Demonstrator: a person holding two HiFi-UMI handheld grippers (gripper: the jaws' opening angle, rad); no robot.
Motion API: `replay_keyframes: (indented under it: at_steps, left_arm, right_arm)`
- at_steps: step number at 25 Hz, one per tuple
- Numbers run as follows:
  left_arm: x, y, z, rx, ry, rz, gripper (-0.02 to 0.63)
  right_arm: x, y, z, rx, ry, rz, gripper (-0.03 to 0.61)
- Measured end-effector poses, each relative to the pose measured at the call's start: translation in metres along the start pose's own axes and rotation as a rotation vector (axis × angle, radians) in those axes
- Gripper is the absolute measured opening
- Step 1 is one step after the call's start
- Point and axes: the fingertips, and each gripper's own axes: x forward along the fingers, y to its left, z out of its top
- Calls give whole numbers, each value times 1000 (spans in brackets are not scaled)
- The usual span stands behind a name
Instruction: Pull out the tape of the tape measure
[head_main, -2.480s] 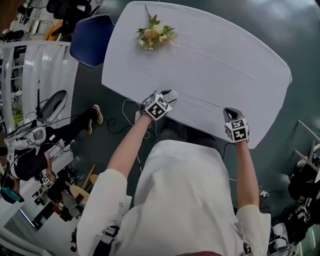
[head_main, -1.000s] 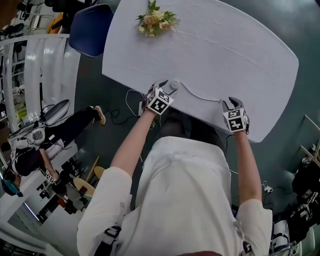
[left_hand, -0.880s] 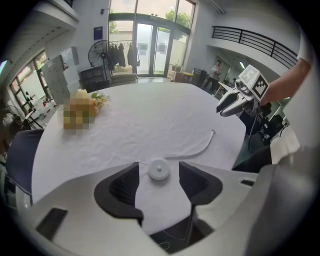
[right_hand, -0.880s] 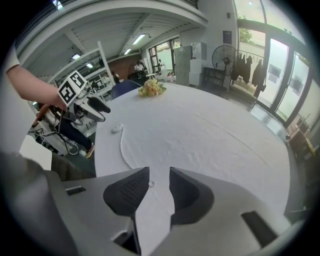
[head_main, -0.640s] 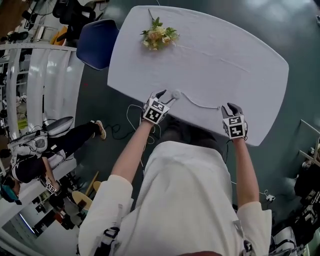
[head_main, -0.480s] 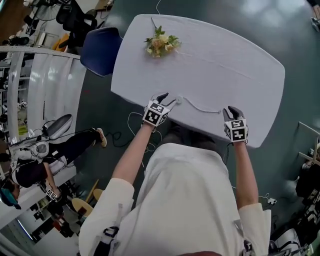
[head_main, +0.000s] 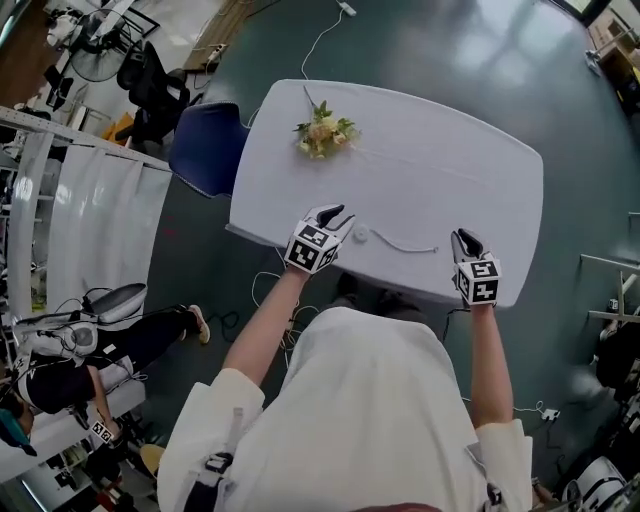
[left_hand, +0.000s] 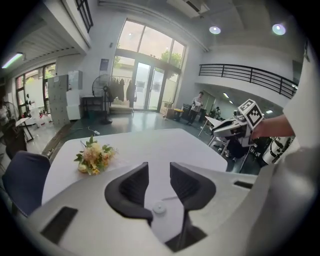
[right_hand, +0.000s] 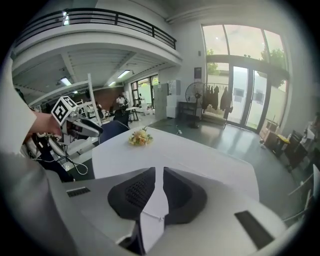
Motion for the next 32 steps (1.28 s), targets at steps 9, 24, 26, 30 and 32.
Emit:
replay_keyframes:
  at_steps: [9,24,26,30,32]
  left_arm:
    - [-57,9,51,73,-168,36,70]
    - [-115,-10,96,144,-344,45,9]
    - [-119,-12,98,145,-351,52,9]
    - [-125,-8,98,137,-361,64,9]
    - [-126,-8,98,136,-361,66,9]
  right_arm:
    - [-51,19,53,-27,-182,-50,49]
    - [-116,24,102,-50,-347,-80,46]
    - [-119,21,104,-58,-352,-81,44]
    - [-118,25,106,-75,-352,-76,41]
    - [-116,27,107,-76,-354,-72,41]
